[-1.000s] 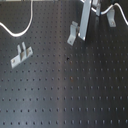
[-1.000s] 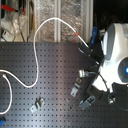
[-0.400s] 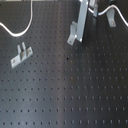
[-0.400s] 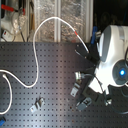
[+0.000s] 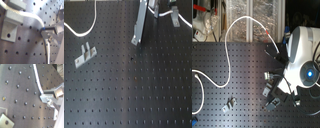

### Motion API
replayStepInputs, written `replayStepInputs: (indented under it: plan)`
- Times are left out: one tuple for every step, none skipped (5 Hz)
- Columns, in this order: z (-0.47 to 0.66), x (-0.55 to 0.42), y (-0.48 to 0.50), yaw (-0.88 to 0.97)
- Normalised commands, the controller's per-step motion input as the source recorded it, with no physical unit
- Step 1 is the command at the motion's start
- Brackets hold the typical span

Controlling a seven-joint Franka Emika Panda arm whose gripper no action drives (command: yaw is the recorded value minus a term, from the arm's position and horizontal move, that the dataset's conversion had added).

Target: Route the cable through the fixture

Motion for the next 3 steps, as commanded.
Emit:
replayStepInputs:
  plan:
    - [0.0,-0.07,0.045,0.0]
    - [0.0,-0.24,0.118,-0.23]
    - [-0.02,-0.236,0.14,-0.47]
